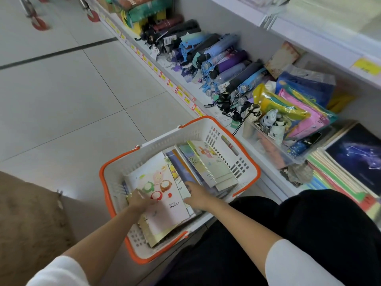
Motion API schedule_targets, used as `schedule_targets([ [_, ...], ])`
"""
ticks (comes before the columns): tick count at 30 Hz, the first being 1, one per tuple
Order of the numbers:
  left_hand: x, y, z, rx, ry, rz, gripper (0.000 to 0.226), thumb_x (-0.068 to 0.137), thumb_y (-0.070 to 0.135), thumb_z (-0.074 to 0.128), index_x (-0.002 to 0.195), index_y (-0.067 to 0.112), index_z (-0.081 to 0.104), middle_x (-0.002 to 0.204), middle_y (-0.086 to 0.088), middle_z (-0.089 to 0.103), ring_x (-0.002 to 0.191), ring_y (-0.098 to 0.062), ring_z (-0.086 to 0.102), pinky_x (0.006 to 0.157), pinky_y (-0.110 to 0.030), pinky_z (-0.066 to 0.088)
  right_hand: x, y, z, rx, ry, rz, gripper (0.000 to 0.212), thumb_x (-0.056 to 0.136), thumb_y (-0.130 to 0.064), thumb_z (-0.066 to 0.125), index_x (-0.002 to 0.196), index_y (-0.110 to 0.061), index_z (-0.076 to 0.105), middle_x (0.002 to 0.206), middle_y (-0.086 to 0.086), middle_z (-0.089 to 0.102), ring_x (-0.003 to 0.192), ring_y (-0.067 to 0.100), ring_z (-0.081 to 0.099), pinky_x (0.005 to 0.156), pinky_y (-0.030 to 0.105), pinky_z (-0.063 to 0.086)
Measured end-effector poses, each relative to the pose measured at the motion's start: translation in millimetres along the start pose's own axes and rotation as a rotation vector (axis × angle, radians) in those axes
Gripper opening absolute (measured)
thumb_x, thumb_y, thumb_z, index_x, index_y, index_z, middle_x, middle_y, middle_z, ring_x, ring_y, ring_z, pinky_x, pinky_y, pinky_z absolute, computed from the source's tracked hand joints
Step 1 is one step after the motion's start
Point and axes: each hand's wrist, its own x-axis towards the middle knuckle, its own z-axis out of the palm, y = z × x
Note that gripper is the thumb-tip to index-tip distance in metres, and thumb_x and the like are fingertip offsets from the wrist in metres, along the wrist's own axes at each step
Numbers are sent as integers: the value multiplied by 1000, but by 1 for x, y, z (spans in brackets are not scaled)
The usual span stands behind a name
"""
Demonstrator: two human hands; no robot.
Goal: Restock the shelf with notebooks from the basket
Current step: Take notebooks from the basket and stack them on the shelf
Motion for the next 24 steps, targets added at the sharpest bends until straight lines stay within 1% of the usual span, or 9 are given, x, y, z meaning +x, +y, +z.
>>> schedule_targets([
  [2,-2,9,5,-121,-72,-70,65,59,2,86,115,-2,53,112,-29,62,85,-32,64,63,-38,56,1,-1,0,69,36,15,55,91,-13,54,144,-14,37,140,7,48,123,27,50,99,36,46],
  [5,-14,26,22,-268,-130,-158,53,85,-8,64,131,-3,38,103,-28,58,81,-24,61,61,-33,57,-1,-2,-1,159,103,20,18,89,-1,53,98,-14,61,107,8,66,101,26,62,78,29,50],
  [7,-12,29,29,-282,-147,-162,47,87,-11,58,129,-4,38,85,-19,54,65,-21,53,49,-29,54,-5,-4,-5,192,119,14,23,89,3,50,100,-11,63,99,5,66,93,23,62,70,27,48],
  [9,-5,26,29,-230,-143,-200,40,87,-11,58,123,-6,42,73,-13,50,56,-21,49,46,-27,51,-5,-3,-7,213,119,4,31,89,5,48,111,-12,62,104,3,66,97,21,62,76,30,52],
  [12,-1,21,30,-37,-90,-183,47,85,1,66,127,1,44,109,-18,60,87,-27,59,74,-36,51,-2,-2,-3,182,85,-14,40,89,4,47,121,-18,59,113,-1,66,103,20,62,85,34,53],
  [15,-5,16,34,138,-60,-118,84,82,29,73,144,8,21,140,-16,41,123,-33,45,95,-39,42,0,0,6,143,68,-43,47,86,0,53,127,-23,57,122,-3,62,109,20,58,90,35,53],
  [19,-14,25,47,49,-96,-75,76,87,23,68,142,14,16,131,-9,44,111,-30,48,89,-42,48,-2,3,8,116,5,-52,63,85,6,49,141,-21,43,135,0,52,121,23,51,87,30,46],
  [22,-9,32,45,21,-156,-22,73,90,20,64,146,21,18,138,-11,44,113,-31,50,76,-38,50,0,7,5,118,56,-52,55,83,4,49,134,-17,43,126,3,54,116,23,52,94,35,48],
  [24,-4,32,40,73,-172,15,69,94,27,55,150,28,15,146,-8,41,119,-31,50,89,-43,51,1,11,-1,178,99,-26,55,84,4,52,134,-17,43,126,2,54,116,20,52,94,34,49],
])
